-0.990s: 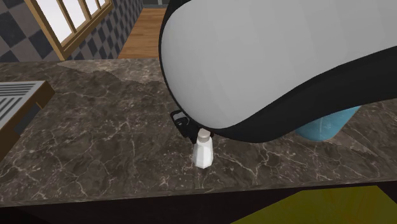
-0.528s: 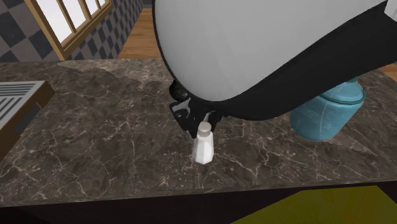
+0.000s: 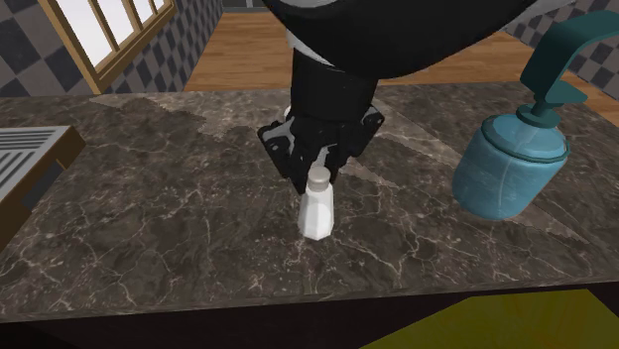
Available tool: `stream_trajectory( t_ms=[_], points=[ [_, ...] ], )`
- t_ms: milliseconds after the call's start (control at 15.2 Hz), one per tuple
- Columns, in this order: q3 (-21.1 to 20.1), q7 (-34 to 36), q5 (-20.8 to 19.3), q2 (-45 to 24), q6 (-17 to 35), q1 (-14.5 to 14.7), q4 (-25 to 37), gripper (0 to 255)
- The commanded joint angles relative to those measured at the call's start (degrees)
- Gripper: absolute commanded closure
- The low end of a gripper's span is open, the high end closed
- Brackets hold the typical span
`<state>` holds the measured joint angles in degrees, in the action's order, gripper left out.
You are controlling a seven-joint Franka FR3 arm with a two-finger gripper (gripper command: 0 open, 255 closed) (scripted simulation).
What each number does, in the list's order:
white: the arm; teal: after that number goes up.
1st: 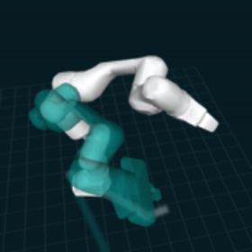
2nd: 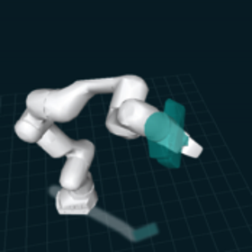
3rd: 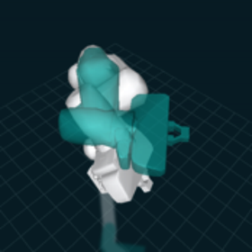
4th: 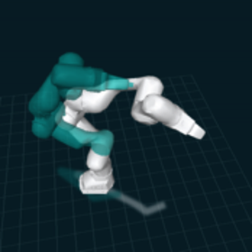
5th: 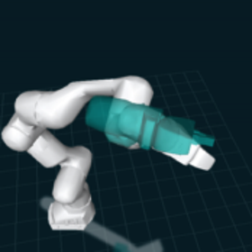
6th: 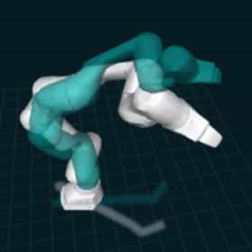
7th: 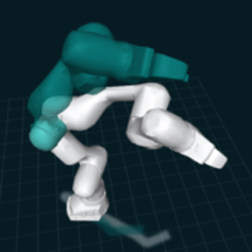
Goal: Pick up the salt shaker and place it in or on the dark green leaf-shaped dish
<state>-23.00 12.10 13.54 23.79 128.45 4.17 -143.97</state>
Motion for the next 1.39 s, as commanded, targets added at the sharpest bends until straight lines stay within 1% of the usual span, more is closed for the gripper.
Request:
stream_trajectory(
  t_ms=[0, 594, 660, 990, 1320],
  points=[
    [0.3, -0.1, 0.0, 0.9, -1.8, 0.0, 0.9, 255],
    [1.6, 0.1, -0.5, 3.3, -9.3, -0.1, 6.0, 255],
    [1.6, 0.1, -0.5, 3.4, -9.4, -0.1, 6.1, 255],
    [2.3, -1.1, -4.4, -6.8, -9.5, -3.4, 15.9, 255],
    [2.9, -1.5, -8.3, -17.1, -11.2, -5.6, 27.4, 255]
  ],
)
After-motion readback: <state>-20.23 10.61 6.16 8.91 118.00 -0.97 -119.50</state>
